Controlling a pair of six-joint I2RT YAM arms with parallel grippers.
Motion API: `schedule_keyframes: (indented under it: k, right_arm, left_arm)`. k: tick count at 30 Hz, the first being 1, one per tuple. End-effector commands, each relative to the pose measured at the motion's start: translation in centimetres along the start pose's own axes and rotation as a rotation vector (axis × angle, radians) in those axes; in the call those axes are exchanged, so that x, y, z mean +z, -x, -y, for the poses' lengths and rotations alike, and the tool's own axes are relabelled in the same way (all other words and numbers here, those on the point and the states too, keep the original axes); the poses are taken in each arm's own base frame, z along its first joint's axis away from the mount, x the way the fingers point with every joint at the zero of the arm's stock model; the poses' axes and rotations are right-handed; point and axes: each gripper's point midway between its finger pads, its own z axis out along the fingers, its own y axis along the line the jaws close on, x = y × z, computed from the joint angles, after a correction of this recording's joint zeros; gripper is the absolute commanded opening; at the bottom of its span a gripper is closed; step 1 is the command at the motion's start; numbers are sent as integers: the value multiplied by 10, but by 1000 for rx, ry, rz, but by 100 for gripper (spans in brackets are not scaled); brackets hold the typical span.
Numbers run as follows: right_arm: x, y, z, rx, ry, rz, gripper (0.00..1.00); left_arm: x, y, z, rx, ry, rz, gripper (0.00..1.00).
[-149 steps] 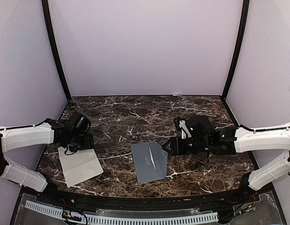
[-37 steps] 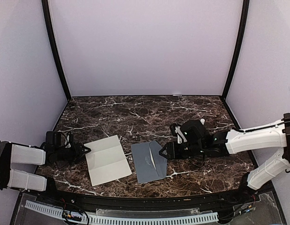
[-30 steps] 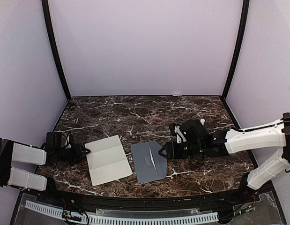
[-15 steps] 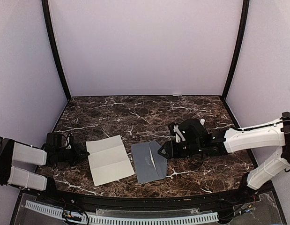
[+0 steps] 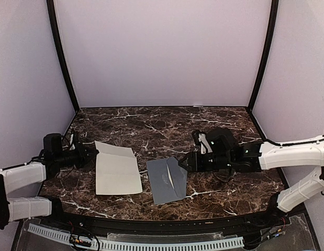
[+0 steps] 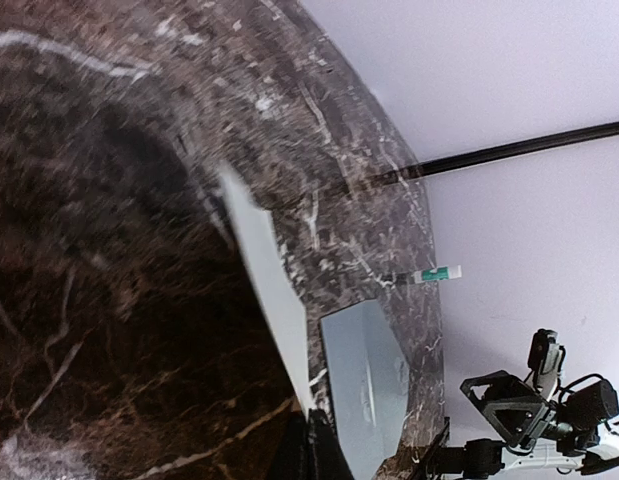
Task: Place the letter into the envelope and seal it
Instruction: Pick up the letter from the center of the board.
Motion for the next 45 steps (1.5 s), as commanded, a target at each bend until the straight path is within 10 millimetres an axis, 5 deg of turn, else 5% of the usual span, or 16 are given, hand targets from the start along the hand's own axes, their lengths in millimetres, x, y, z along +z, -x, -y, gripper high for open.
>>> schedule_keyframes:
  k: [1,8,13,20,27,38,45]
  right_arm:
    - [-25,30,-18,-44,69,133,57]
    - [-76,55,-61,-189,285,291,63]
    - [-99,62,-79,-269,353,331,70]
    - [-117,59,-106,-349,484,358,77]
    - [-114,64,-121,-467,464,299,83]
    - [-125,56,-143,-618,532,166,89]
    - [-121,38,-143,-594,599,87,84]
  left_arm:
    - [-12,20,63,142,-134,-35,0]
    - [-25,18,143,417,-291,-171,0]
    - [-20,-17,188,567,-380,-310,0]
    - [-30,-36,245,644,-538,-359,0]
    - [-36,-72,266,722,-600,-472,0]
    - [-47,-154,291,810,-711,-718,0]
    - [-47,-176,310,849,-782,-784,0]
